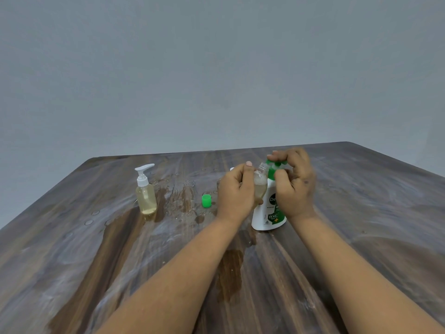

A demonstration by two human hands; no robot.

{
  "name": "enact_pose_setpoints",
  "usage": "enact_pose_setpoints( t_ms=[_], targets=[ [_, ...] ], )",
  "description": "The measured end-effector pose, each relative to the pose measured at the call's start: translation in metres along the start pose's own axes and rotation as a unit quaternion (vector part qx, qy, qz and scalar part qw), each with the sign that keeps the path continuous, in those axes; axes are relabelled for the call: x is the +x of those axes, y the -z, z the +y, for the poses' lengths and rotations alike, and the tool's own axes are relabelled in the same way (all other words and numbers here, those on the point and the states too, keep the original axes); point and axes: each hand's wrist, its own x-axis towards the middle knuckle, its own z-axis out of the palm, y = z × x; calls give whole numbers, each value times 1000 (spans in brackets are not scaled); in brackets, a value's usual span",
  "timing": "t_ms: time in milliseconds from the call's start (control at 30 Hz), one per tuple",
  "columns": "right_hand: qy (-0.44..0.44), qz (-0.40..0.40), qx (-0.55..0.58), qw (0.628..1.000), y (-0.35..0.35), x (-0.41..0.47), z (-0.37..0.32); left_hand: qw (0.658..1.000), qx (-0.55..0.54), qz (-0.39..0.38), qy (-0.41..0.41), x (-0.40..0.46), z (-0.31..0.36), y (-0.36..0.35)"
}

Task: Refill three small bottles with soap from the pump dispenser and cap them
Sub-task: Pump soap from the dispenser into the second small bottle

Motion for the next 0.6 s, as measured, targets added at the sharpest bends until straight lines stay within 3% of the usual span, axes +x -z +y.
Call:
enact_pose_setpoints(
  t_ms=[267, 600],
  targets=[
    [28, -9, -12, 1000, 1, -1, 0, 1000, -5, -7, 2, 1, -2, 0],
    [-5, 0, 4, 1000, 0, 1, 0, 1000, -27, -10, 6, 1, -6, -1]
  ],
)
